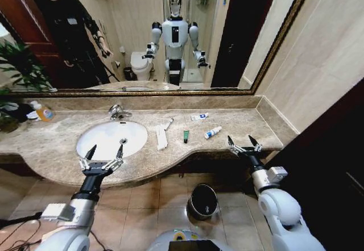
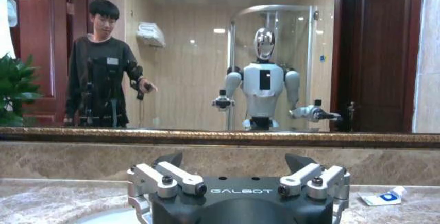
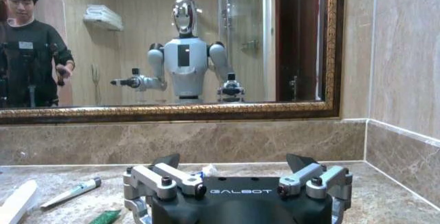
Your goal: Pick up the trash from the sink and place it in the trash bin.
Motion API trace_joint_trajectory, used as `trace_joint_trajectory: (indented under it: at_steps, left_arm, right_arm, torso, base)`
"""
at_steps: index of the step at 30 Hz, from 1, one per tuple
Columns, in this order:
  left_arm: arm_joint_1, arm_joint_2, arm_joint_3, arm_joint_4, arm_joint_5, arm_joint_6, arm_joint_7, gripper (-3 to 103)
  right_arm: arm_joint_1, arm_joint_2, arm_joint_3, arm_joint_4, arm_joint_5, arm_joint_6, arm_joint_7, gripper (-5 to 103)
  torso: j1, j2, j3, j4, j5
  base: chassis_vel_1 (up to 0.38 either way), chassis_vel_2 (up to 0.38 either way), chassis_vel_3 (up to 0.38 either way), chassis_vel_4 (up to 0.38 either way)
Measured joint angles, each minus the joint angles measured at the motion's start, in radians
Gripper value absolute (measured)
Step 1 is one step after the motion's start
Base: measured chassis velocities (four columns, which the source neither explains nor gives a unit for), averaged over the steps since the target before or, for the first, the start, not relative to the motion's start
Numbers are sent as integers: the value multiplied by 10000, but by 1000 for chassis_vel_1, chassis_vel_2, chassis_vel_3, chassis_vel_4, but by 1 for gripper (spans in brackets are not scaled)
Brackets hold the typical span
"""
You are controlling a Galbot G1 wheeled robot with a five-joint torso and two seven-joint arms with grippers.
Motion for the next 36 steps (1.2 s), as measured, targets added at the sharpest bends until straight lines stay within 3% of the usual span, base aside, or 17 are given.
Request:
trace_joint_trajectory:
  at_steps: [25, 31, 36]
  left_arm:
    - [0, 0, 0, 0, 0, 0, 0, 100]
    - [0, 0, 0, 0, 0, 0, 0, 100]
    - [0, 0, -1, 0, 0, 0, 0, 100]
  right_arm:
    - [-4, 37, 15, -33, -49, 0, -3, 100]
    - [-458, 1063, 522, -1132, -1536, -230, -633, 100]
    - [-487, 984, 391, -1140, -1414, -172, -973, 100]
  torso:
    - [0, 0, 0, 0, 0]
    - [0, 0, 1, -7, 5]
    - [0, 0, 0, 1, 0]
  base:
    - [0, 0, 0, 0]
    - [0, 0, 0, 0]
    - [0, 0, 0, 0]
